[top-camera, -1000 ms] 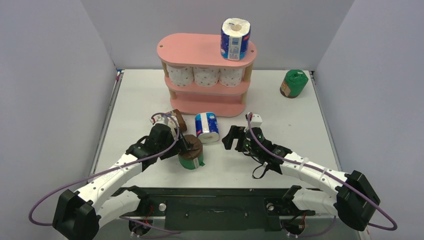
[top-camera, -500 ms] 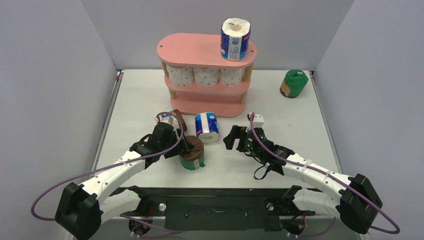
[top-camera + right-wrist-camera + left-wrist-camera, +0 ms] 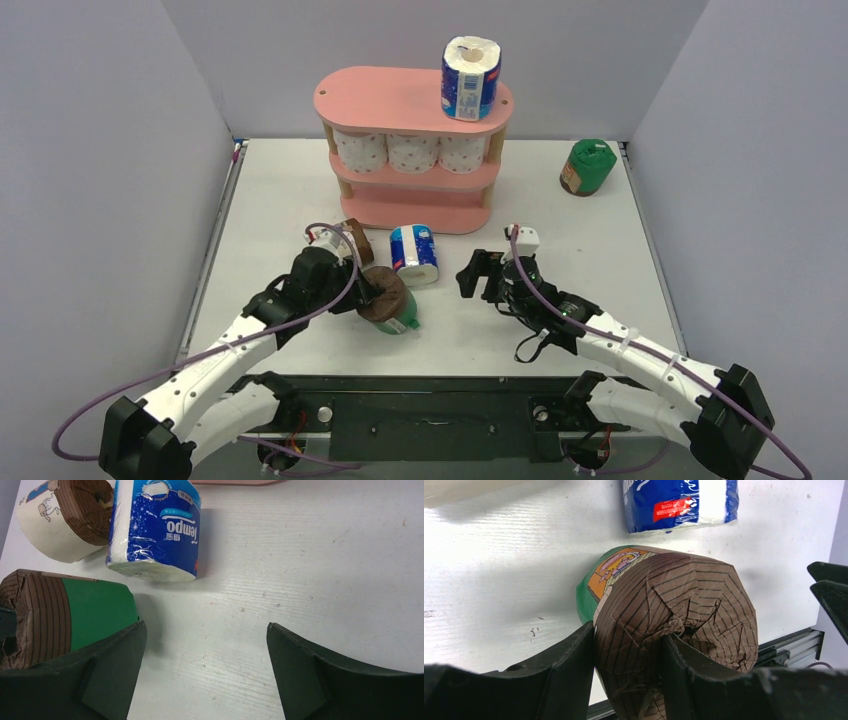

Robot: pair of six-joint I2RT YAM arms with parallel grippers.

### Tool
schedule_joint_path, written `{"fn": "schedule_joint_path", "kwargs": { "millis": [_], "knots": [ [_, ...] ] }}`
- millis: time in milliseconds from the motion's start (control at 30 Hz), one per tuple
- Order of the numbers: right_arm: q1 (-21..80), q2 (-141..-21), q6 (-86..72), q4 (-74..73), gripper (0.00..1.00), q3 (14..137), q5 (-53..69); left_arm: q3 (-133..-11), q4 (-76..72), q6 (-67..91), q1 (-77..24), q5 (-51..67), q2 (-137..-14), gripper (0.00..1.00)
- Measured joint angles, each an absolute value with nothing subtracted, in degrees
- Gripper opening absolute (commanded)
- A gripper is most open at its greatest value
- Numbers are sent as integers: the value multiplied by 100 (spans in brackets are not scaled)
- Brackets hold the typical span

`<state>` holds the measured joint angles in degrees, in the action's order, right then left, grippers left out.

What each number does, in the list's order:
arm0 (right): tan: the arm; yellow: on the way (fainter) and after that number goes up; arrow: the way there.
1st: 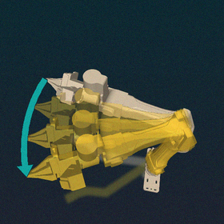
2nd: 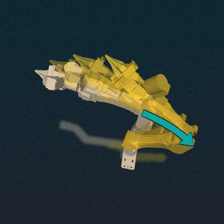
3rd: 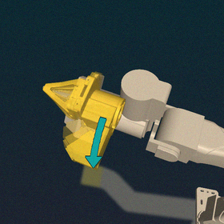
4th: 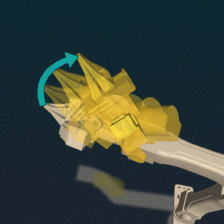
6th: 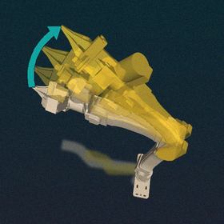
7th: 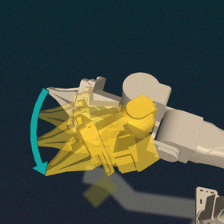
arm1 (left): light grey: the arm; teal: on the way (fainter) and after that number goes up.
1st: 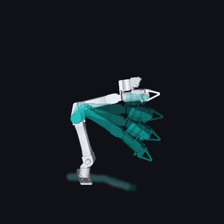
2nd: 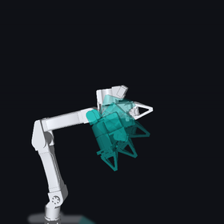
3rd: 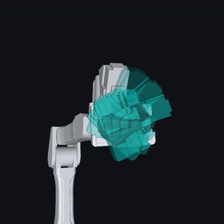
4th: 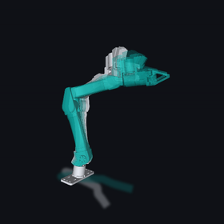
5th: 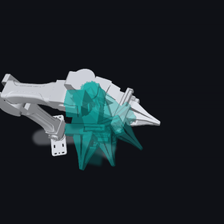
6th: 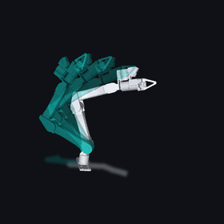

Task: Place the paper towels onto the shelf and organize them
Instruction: Adjust the paper towel at the center of the board.

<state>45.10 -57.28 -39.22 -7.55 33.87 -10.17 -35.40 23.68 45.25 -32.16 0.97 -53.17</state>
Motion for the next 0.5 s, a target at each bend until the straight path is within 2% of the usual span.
{"fn": "schedule_joint_path", "kwargs": {
  "millis": [267,500],
  "knots": [
    [4508,-5030,-3798,-886,88,3428,-1479,-3673,2508,4482,-2961,548,-4560,32],
    [4254,-4477,-3822,-685,89,3376,-1107,-3511,1352,5166,-2086,1612,-3723,32]
  ]
}}
